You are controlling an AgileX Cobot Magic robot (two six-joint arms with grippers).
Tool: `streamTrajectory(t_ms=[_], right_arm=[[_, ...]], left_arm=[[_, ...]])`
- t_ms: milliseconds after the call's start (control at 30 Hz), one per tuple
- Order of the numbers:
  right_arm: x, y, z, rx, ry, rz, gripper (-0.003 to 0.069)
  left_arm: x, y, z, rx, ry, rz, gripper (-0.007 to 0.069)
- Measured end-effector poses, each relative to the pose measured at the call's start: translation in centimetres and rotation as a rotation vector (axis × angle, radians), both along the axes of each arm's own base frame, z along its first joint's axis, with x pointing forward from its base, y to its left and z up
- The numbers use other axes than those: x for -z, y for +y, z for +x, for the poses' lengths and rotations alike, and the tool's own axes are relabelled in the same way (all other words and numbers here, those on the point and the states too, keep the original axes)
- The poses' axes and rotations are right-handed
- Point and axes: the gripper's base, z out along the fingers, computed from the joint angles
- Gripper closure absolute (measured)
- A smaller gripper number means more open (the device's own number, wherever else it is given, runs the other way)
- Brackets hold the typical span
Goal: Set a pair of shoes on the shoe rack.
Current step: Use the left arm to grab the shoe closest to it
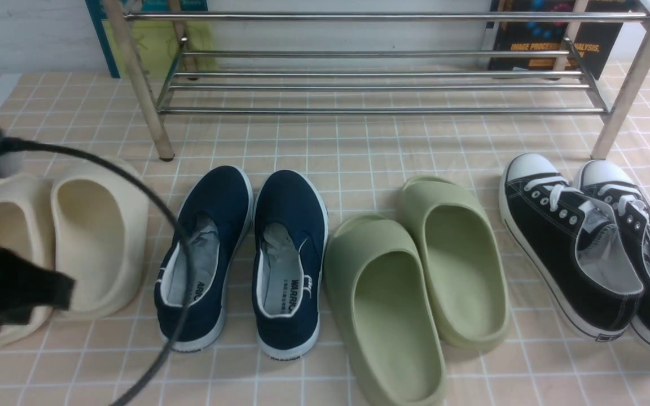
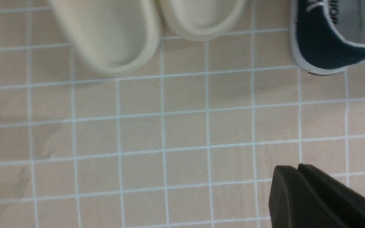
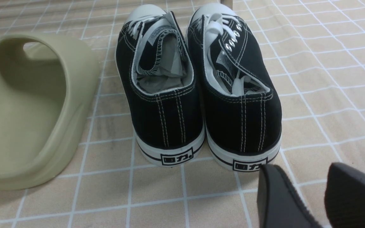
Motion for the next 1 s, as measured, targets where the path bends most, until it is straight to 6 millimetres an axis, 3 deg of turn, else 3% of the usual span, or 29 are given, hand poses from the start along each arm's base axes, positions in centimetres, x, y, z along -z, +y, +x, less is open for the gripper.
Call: streamTrajectory(t_ms=[67,167,233,333,400,533,633,700,767,867,900,1000], right_arm=[[0.0,0.0,0.0,0.0,0.0,0.0,0.0421],[0.0,0.0,0.0,0.0,0.0,0.0,0.0421],[0.0,0.0,0.0,0.0,0.0,0.0,0.0421],[0.0,0.0,0.0,0.0,0.0,0.0,0.0421],[0.0,0.0,0.0,0.0,0.0,0.0,0.0421],[0.0,0.0,0.0,0.0,0.0,0.0,0.0421],[0.0,0.0,0.0,0.0,0.0,0.0,0.0421],[0.0,0.0,0.0,0.0,0.0,0.0,0.0421],[0.0,0.0,0.0,0.0,0.0,0.0,0.0421],[0.0,0.0,0.0,0.0,0.0,0.0,0.0421],[0.0,0.0,0.0,0.0,0.0,0.0,0.0421],[0.0,0.0,0.0,0.0,0.0,0.0,0.0421]], left_arm=[[1.1,-2.3,2.8,0.052,0.02,0.004,0.0476],[2.1,-3.7,5.4,0.045,0.014,-0.005,0.0372],[3.8,-4.5,7.8,0.026,0.026,-0.009,0.0273],[6.1,-5.2,9.8,0.014,0.053,0.0,0.0187],[8.5,-5.6,11.2,0.014,0.083,0.019,0.0143],[11.2,-6.0,12.6,-0.004,0.119,0.044,0.0137],[14.2,-6.2,13.5,-0.013,0.181,0.077,0.0211],[14.3,-6.3,13.6,-0.016,0.184,0.073,0.0261],[14.2,-6.3,13.7,-0.015,0.172,0.069,0.0399],[13.2,-6.3,13.8,-0.016,0.142,0.061,0.0549],[13.0,-6.4,13.8,-0.016,0.138,0.06,0.0556],[9.6,-6.3,14.0,-0.019,0.068,0.046,0.0585]])
